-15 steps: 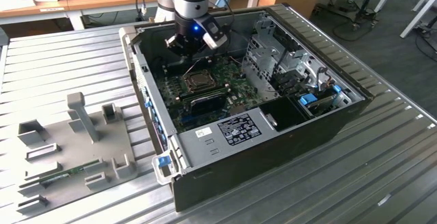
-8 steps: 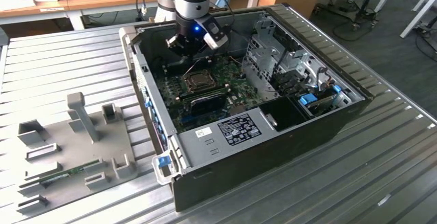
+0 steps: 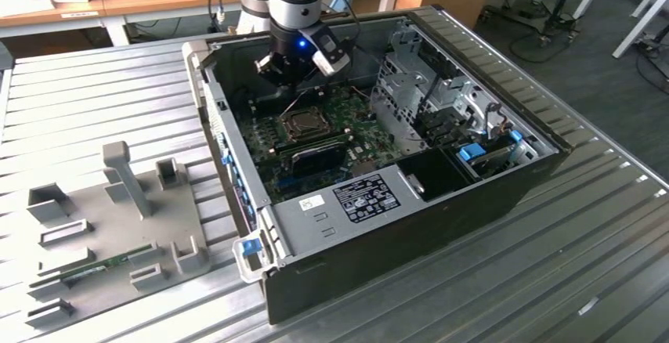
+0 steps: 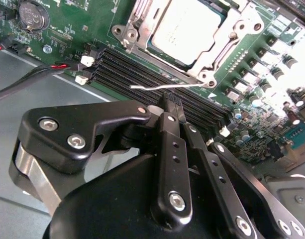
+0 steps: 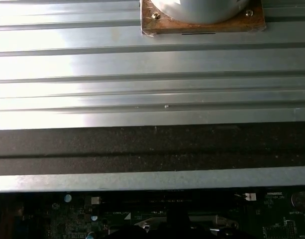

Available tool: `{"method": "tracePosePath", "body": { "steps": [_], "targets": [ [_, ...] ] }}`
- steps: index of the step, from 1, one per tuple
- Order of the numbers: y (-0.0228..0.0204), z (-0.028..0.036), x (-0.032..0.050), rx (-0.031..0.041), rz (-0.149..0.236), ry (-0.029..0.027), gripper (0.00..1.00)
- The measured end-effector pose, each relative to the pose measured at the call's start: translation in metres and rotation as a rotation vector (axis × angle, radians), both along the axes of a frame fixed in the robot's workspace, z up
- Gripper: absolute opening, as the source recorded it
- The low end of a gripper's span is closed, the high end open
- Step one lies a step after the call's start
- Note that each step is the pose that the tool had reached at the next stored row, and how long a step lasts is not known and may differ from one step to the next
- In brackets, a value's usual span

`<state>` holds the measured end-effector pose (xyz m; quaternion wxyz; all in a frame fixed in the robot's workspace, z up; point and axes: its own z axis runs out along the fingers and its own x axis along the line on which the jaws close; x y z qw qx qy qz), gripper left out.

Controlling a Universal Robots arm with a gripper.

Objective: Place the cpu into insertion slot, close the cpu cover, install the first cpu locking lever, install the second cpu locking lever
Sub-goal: 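Install the first cpu locking lever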

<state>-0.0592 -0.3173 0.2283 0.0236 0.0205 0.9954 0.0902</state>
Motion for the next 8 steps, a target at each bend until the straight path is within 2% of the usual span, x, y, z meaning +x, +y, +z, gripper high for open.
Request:
{"method": "tracePosePath", "body": {
  "steps": [8],
  "targets": [
    [-0.0001, -0.0018, 0.0007, 0.0002, 0.000, 0.0001, 0.11]
  ]
}}
